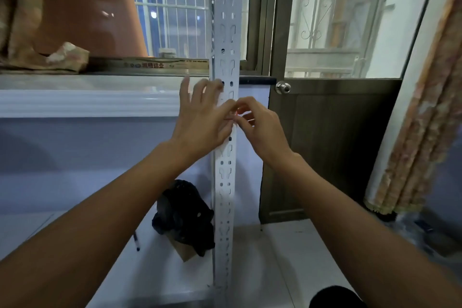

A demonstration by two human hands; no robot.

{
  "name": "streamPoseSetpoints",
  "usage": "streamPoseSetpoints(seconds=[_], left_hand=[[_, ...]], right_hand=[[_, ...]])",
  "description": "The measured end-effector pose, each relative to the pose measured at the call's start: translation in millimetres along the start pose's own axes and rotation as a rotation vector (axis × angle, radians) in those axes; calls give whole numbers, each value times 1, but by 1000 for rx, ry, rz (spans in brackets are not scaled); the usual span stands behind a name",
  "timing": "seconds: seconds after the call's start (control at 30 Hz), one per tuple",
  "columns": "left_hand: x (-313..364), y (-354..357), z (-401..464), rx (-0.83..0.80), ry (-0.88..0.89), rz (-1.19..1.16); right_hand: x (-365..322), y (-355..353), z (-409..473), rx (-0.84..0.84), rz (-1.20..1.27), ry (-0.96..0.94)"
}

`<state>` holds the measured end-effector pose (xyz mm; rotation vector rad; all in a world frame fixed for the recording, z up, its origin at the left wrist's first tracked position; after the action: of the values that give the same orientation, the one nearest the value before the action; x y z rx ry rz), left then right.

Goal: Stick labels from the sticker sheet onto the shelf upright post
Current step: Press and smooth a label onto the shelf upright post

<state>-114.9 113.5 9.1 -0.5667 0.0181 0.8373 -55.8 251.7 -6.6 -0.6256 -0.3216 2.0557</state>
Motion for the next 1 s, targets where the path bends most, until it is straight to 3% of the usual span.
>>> streamPoseSetpoints(seconds=[0.3, 0.63, 0.8, 1.0], left_hand=[[-16, 0, 1, -56, -120, -143], [-11, 15, -6, 164, -167, -240], [-13, 21, -7, 203, -177, -269], [-11, 23, -8, 245, -191, -298]], right_hand=[[-9, -4, 0, -7, -46, 36], [-2, 15, -11, 250, -11, -9], [2, 12, -11, 248, 89, 17], [1, 11, -9, 246, 38, -16]])
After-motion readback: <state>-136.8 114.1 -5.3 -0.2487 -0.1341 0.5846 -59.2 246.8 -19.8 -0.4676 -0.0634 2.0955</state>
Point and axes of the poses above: each hand's wrist, its own z-axis towards the middle knuckle, its own y-axis out of the palm, x = y × z, the point moved 4 cm from there along z, towards the middle knuckle, and after that the axes turned 5 degrees about -y, right-handed, at the moved point
